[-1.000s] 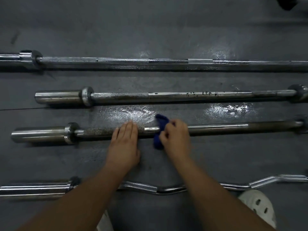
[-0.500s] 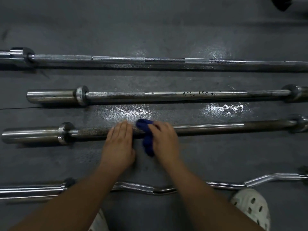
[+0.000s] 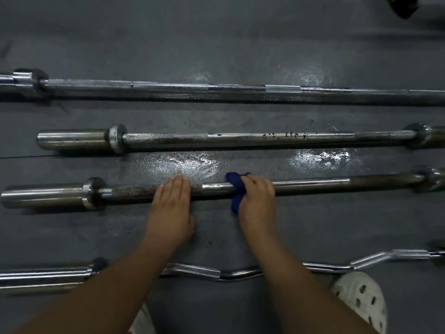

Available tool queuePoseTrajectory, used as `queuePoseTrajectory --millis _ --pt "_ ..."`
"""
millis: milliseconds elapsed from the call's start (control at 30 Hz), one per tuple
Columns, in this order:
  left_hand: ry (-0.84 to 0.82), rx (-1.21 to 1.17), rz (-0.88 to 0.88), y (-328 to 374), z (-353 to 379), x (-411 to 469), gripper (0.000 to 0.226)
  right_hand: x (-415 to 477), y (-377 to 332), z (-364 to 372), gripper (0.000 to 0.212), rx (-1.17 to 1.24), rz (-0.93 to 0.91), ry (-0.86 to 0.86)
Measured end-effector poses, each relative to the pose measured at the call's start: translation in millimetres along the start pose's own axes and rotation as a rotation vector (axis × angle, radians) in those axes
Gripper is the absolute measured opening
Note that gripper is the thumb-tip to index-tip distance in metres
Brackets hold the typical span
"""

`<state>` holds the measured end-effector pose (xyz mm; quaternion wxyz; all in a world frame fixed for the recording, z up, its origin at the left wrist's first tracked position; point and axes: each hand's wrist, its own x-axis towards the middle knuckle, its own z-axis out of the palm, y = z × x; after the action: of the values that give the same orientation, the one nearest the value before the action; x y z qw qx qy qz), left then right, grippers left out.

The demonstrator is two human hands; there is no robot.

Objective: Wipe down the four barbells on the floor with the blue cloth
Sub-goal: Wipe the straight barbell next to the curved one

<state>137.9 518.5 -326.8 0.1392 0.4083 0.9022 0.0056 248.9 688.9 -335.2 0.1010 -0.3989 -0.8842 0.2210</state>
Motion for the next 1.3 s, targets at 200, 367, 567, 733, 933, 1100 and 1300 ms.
queuePoseTrajectory --millis 200,367,567,733,933,1100,1300 --pt "-0.012 -0.006 -0.005 1.0 -0.9 -0.1 0.094 12.8 25.4 -17.5 0.054 -0.137 -0.281 -0.191" --pt "-0.018 0.007 0.003 -1.1 1.0 -1.7 0.095 10.9 72.7 -33.5 0.054 -0.159 0.113 0.053" --pt "0.008 -0.002 0.002 -0.1 2.9 -0.3 0.093 -20.6 -56.7 15.0 0.034 -0.044 -0.207 -0.212" --pt "-0.002 -0.017 -0.006 -0.1 1.6 0.1 0.095 -21.1 -34.2 12.2 0.06 -0.098 -0.401 -0.32" --pt "-0.052 -0.019 -0.043 3.8 -17.7 -7.0 0.09 -8.4 -16.5 -22.0 0.048 -0.132 -0.113 -0.347" --pt "-0.039 -0.024 -0.105 9.1 -60.9 -28.5 0.087 10.5 -57.8 -81.7 0.037 0.591 0.554 -0.186" --pt "0.087 -0.015 -0.14 9.3 -134.6 -63.3 0.084 -14.9 -65.9 -147.1 0.014 1.711 1.256 -0.18"
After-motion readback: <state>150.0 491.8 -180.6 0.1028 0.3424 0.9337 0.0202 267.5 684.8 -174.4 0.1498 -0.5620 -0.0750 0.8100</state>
